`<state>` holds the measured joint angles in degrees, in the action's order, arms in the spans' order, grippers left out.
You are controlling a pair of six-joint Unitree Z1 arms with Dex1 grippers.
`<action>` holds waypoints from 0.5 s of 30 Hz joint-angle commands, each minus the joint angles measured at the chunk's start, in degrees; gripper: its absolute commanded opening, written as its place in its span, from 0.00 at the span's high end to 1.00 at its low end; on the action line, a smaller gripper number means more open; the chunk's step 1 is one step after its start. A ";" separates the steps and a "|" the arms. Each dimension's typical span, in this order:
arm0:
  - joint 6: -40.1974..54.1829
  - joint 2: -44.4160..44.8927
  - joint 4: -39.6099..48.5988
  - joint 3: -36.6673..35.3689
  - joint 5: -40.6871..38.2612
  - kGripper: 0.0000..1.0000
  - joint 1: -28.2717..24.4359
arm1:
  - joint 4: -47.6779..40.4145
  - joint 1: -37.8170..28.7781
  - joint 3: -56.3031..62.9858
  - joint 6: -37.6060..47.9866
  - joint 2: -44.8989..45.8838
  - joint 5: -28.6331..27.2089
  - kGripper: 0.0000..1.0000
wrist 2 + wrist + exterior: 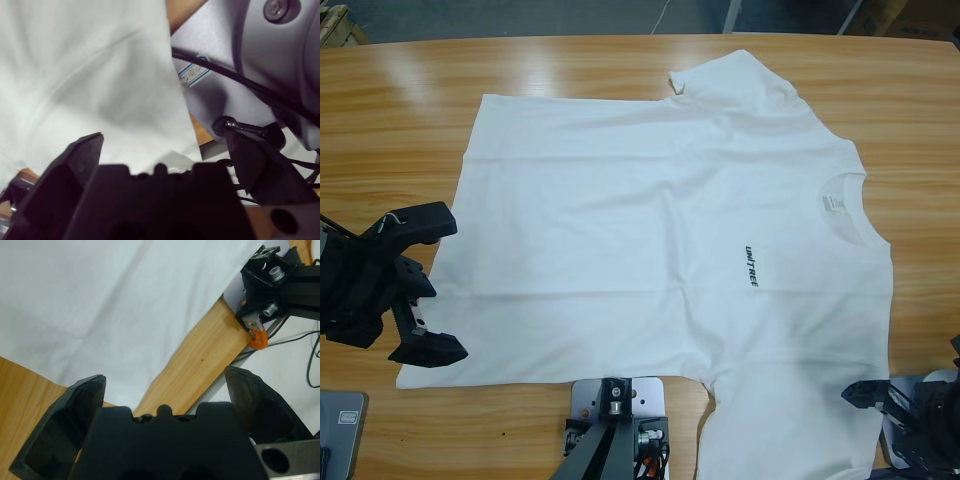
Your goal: Fold clothes
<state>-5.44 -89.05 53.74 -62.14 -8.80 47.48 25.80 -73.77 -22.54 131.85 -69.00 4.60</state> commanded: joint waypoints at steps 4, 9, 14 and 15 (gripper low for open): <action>0.26 -0.74 0.84 0.60 0.45 0.07 0.37 | -4.79 -15.24 -0.10 14.12 -6.76 -3.74 0.00; 0.26 -0.25 1.28 0.79 0.45 0.07 0.35 | -6.48 -15.88 1.63 14.22 -5.97 -6.67 0.02; 0.17 -0.25 1.28 0.69 0.45 0.07 0.37 | -6.50 -15.88 2.33 14.73 -5.53 -6.66 0.04; 0.17 -0.25 1.28 0.65 0.45 0.07 0.42 | -6.59 -15.88 2.33 14.91 -5.72 -6.43 0.04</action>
<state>-5.44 -89.03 54.34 -62.14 -8.80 47.48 19.80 -89.12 -22.21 145.28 -74.78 -0.86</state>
